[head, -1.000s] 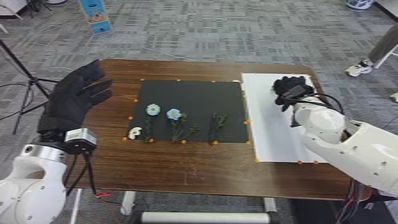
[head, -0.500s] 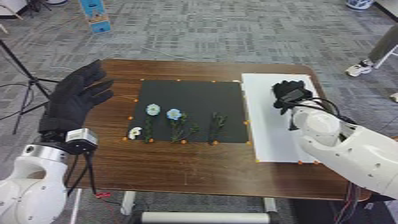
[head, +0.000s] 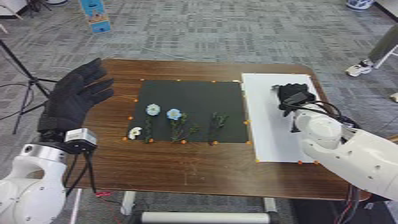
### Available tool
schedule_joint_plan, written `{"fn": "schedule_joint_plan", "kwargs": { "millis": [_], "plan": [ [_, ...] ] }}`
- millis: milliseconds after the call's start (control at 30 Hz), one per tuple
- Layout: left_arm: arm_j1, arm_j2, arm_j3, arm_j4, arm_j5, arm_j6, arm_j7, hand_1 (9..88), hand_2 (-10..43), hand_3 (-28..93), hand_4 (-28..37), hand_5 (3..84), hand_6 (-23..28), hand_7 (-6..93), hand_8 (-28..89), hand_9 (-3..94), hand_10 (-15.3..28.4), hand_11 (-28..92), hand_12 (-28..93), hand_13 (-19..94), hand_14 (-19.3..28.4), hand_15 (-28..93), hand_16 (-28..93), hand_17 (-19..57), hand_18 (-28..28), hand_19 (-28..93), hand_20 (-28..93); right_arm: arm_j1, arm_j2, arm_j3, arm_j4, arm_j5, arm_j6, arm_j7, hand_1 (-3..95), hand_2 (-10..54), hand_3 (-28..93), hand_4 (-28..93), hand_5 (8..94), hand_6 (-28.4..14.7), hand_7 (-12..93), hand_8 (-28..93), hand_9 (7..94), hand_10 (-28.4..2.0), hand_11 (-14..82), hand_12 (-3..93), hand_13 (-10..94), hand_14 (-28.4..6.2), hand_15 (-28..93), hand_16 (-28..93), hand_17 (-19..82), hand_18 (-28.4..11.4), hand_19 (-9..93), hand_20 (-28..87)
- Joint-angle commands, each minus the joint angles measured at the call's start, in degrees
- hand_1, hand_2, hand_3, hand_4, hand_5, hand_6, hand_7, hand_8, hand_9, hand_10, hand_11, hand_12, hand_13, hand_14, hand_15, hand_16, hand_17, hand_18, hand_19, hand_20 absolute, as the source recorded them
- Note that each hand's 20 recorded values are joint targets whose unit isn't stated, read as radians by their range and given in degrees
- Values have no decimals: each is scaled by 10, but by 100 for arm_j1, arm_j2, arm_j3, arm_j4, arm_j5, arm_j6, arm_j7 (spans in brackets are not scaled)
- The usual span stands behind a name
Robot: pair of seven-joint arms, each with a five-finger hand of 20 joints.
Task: Arrange flowers
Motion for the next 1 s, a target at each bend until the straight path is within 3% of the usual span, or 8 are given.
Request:
{"fn": "schedule_joint_plan", "kwargs": {
  "millis": [33,167,433,567,733,867,1000],
  "plan": [
    [-22,10,-46,-70,9,-37,-29,239,-70,719,-283,296,33,209,-106,257,122,239,155,243,150,299,10,-75,239,496,128,-527,250,325,-230,32,294,-72,535,-95,766,-283,690,43,451,11,813,-29,200,526,636,-54,708,463,333,-189,855,536],
    [69,-37,-117,-93,17,7,-52,239,-71,720,-283,297,34,208,-106,257,122,239,155,243,150,299,10,-76,239,496,127,-545,198,348,-199,2,684,-99,534,-95,785,-283,699,42,460,6,820,-35,201,537,642,-51,705,470,334,-190,856,537],
    [15,4,-130,-81,7,2,-40,239,-70,720,-283,296,33,209,-106,256,121,239,155,243,150,298,10,-76,239,496,127,-402,124,333,-612,-103,1341,-377,533,-95,802,-283,708,34,471,-13,823,-41,201,542,645,-51,703,482,337,-191,860,538],
    [43,-26,-173,-82,25,-139,-134,239,-69,719,-283,298,34,208,-106,258,122,239,155,243,150,300,10,-75,239,496,127,-361,-18,366,-903,-114,1344,-569,534,-95,802,-283,709,33,474,-16,822,-42,203,544,645,-51,702,483,337,-191,862,539],
    [36,-8,-203,-58,40,-116,-193,238,-68,718,-283,301,35,206,-105,260,122,241,155,243,150,301,10,-76,238,495,127,-798,-576,1054,-1124,-66,1275,-865,525,-95,824,-283,708,33,476,-15,822,-43,202,545,643,-50,700,491,337,-190,862,539],
    [-138,-1,-62,47,20,-146,-258,238,-69,720,-283,301,35,204,-105,256,123,237,154,242,150,300,9,-76,238,495,127,-912,-913,1033,-1218,-20,1309,-861,514,-95,851,-281,707,30,479,-6,820,-49,207,550,642,-49,696,497,336,-190,861,541],
    [-145,44,-63,71,40,-162,-298,241,-69,718,-283,300,35,204,-104,255,121,237,155,242,150,300,10,-76,238,495,127,-741,-1157,706,-1223,19,1221,-906,514,-95,850,-282,706,29,481,-5,820,-51,209,551,639,-51,697,499,336,-190,861,541]
  ]
}}
